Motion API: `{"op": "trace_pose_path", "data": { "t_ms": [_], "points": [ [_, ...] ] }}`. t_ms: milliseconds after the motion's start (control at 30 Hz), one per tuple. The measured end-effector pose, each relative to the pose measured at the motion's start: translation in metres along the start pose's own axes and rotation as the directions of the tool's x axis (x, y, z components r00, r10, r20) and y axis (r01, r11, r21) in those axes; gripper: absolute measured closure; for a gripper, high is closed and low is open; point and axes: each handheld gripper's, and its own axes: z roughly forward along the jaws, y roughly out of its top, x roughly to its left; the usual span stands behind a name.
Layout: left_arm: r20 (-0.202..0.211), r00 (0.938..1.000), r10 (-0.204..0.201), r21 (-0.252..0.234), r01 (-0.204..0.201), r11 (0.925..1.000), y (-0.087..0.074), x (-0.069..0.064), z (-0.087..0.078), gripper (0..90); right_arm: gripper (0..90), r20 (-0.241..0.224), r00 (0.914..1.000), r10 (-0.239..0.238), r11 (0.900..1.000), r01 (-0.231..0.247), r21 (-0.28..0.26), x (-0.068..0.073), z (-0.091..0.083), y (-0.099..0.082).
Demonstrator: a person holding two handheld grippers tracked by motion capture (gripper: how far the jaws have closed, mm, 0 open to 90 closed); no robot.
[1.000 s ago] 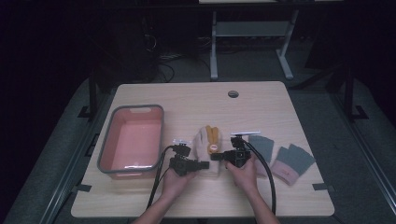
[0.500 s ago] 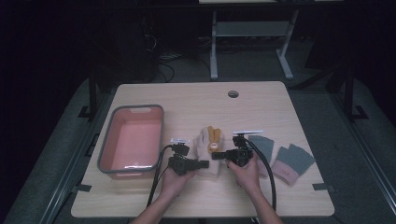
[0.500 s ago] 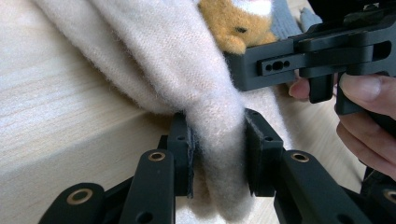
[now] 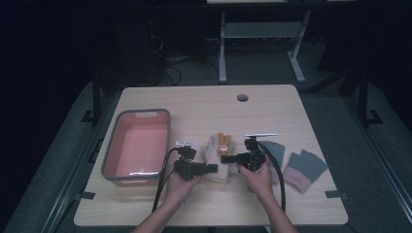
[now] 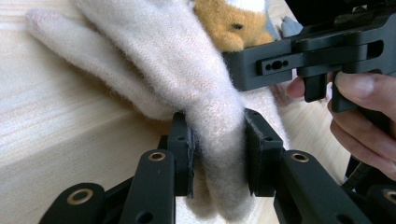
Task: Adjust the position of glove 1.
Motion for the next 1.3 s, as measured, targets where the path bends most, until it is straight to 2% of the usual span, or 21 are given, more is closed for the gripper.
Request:
{"op": "trace_pose_path", "data": {
  "t_ms": [300, 633, 933, 1233, 1300],
  "points": [
    [0.017, 0.9996, 0.024, -0.023, -0.023, 0.9995, 0.012, -0.006, -0.014, 67.7, 82.7, -0.036, 0.9993, -0.007, 0.9995, 0.006, -0.032, 0.013, -0.011, 0.009],
    [0.030, 0.9984, 0.047, -0.037, -0.046, 0.9983, 0.027, -0.012, -0.026, 67.7, 82.7, -0.050, 0.9985, -0.021, 0.9986, 0.018, -0.050, 0.023, -0.019, 0.019],
    [0.040, 0.9978, 0.052, -0.048, -0.050, 0.9976, 0.035, -0.012, -0.036, 67.7, 82.8, -0.039, 0.9981, -0.048, 0.9976, 0.046, -0.052, 0.037, -0.022, 0.031],
    [0.062, 0.9970, 0.046, -0.064, -0.042, 0.9971, 0.047, -0.010, -0.050, 67.7, 82.9, -0.044, 0.9970, -0.063, 0.9966, 0.061, -0.055, 0.050, -0.025, 0.044],
    [0.056, 0.9971, 0.051, -0.065, -0.047, 0.9968, 0.050, -0.011, -0.053, 67.7, 82.9, -0.048, 0.9966, -0.067, 0.9963, 0.064, -0.057, 0.053, -0.025, 0.046]
  ]
}}
